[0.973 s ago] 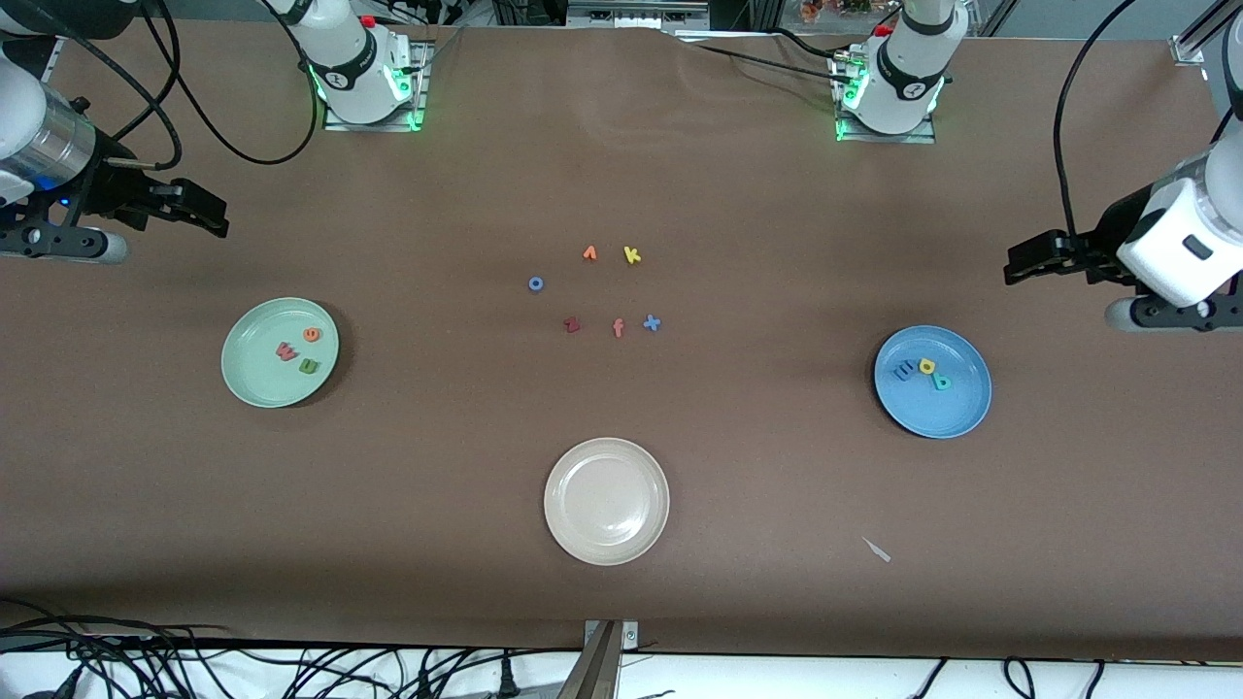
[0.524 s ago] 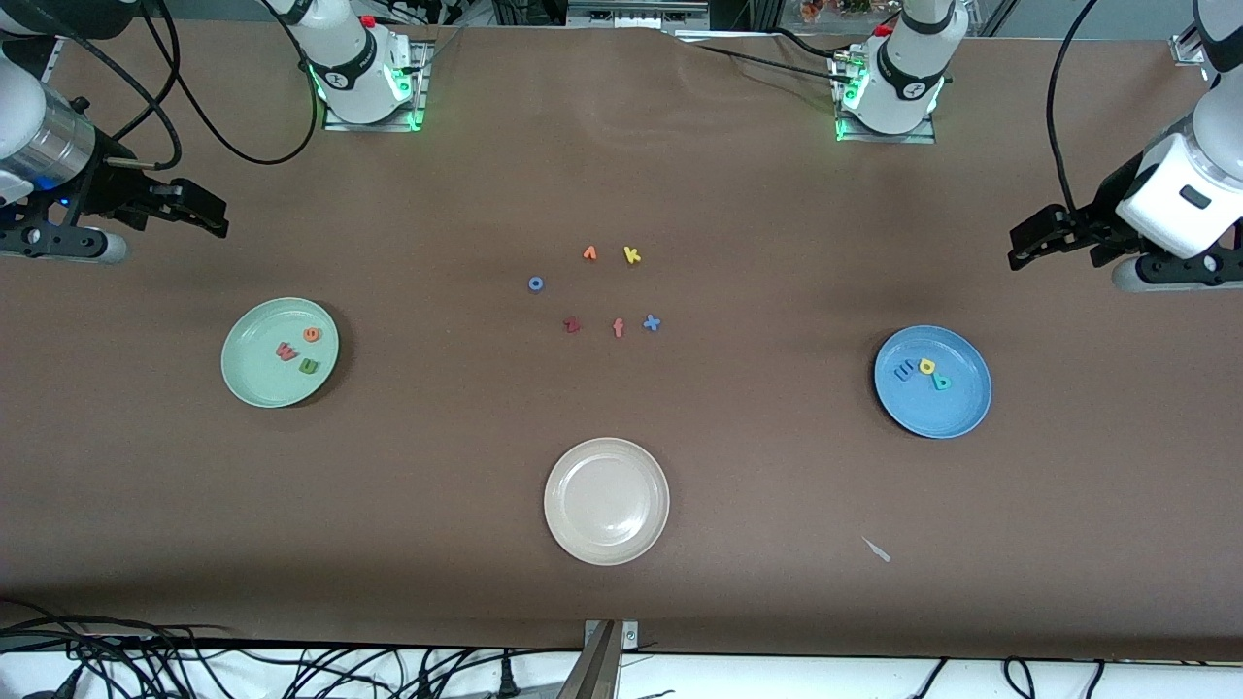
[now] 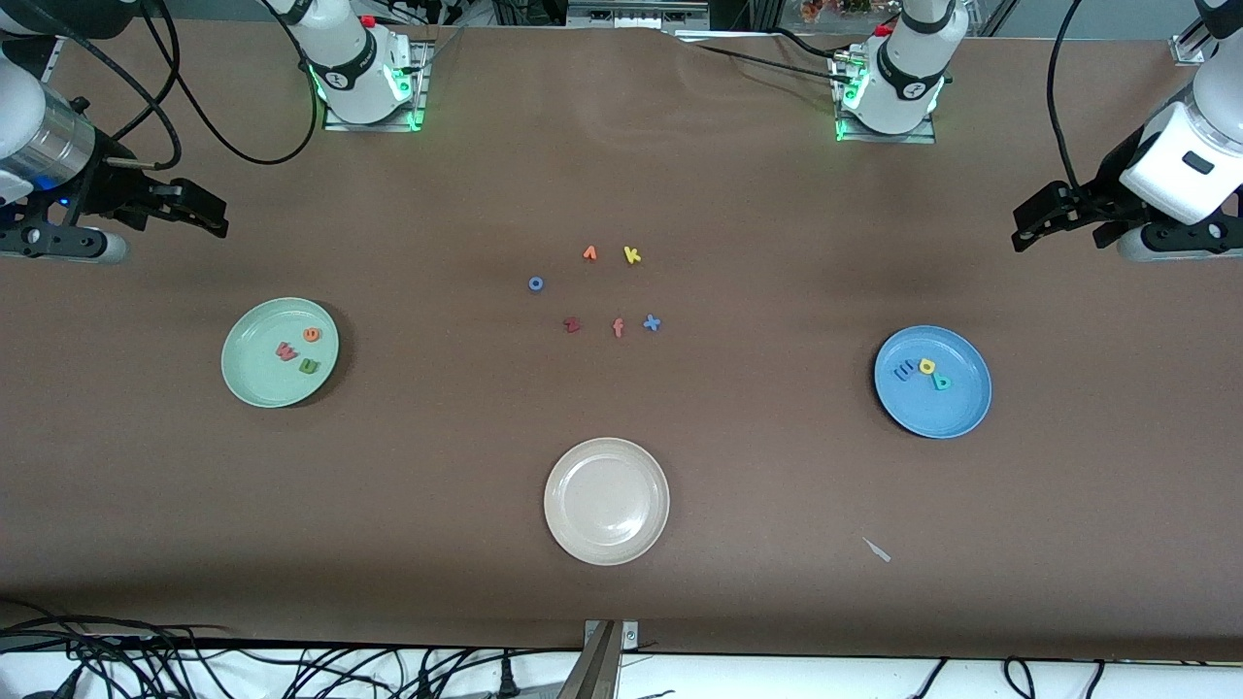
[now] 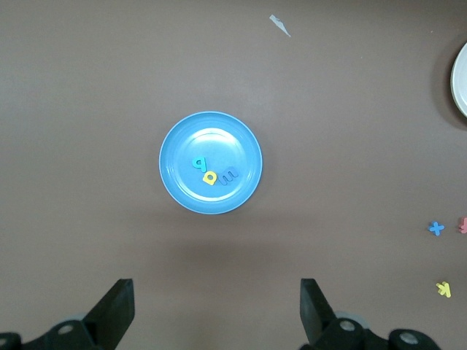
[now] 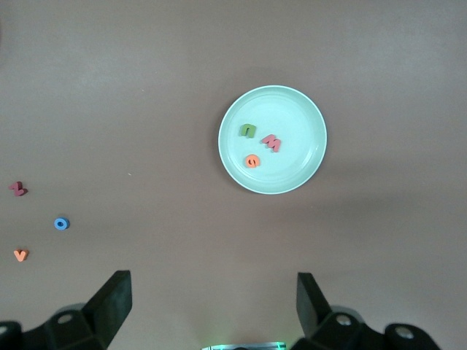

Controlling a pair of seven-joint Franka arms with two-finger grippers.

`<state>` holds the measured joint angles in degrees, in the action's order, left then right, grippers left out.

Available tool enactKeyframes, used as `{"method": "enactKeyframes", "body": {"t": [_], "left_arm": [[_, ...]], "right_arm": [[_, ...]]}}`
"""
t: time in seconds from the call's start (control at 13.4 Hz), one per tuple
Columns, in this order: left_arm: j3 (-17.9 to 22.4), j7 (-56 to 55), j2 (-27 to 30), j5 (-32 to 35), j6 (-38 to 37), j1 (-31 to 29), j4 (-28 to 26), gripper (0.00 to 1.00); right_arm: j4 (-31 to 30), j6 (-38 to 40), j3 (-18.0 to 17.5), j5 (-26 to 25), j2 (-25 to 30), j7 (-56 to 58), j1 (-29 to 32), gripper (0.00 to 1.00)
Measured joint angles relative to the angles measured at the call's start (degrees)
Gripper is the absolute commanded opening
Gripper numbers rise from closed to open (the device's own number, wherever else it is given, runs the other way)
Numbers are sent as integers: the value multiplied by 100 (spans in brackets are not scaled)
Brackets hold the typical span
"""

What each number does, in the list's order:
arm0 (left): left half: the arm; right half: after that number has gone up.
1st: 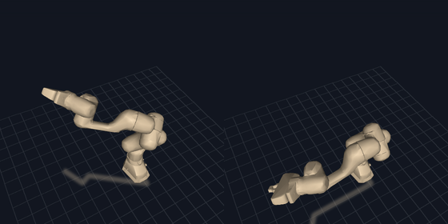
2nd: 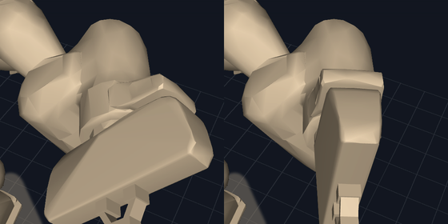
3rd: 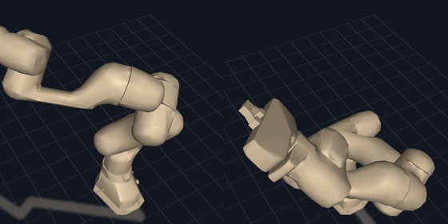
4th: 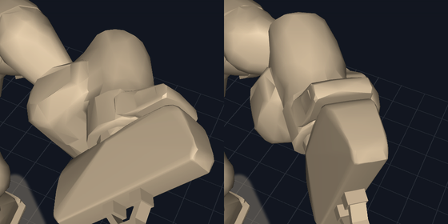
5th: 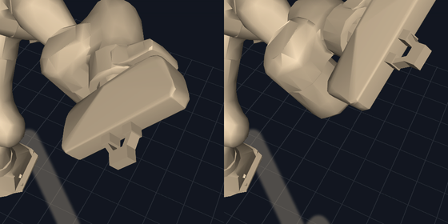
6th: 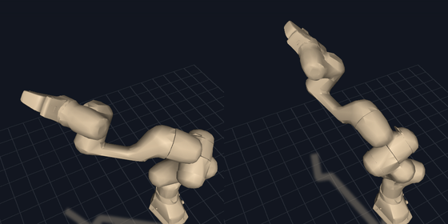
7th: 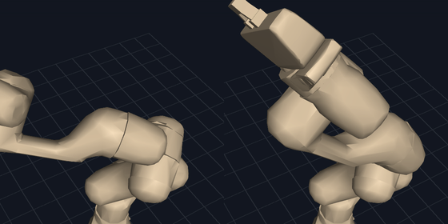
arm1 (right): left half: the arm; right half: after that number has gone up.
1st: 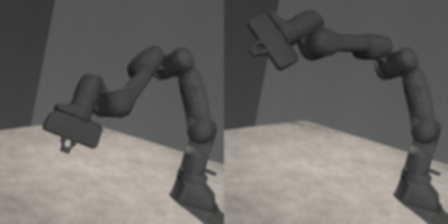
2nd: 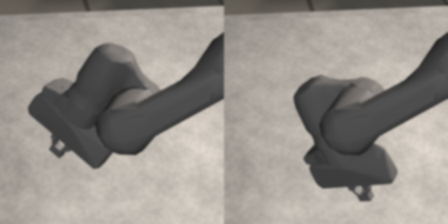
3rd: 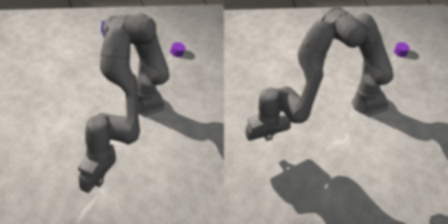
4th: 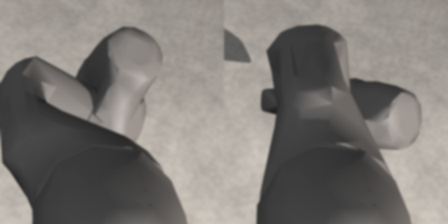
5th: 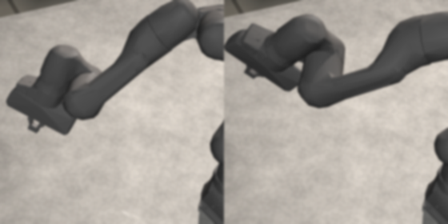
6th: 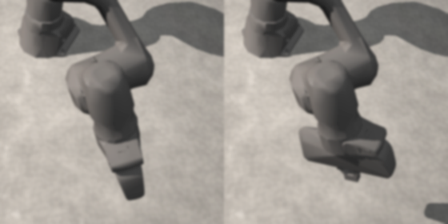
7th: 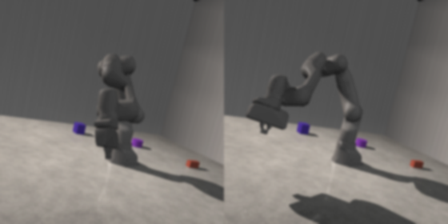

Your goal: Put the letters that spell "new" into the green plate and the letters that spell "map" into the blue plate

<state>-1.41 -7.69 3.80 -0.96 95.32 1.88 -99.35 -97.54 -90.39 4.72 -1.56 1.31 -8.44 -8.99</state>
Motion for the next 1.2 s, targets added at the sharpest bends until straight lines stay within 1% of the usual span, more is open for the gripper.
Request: {"method": "enactKeyframes", "body": {"t": [1.2], "left_arm": [[1, 28, -39, 0, -135, 11, 24, 100]], "right_arm": [[0, 0, 2, 0, 0, -3, 3, 100]]}}
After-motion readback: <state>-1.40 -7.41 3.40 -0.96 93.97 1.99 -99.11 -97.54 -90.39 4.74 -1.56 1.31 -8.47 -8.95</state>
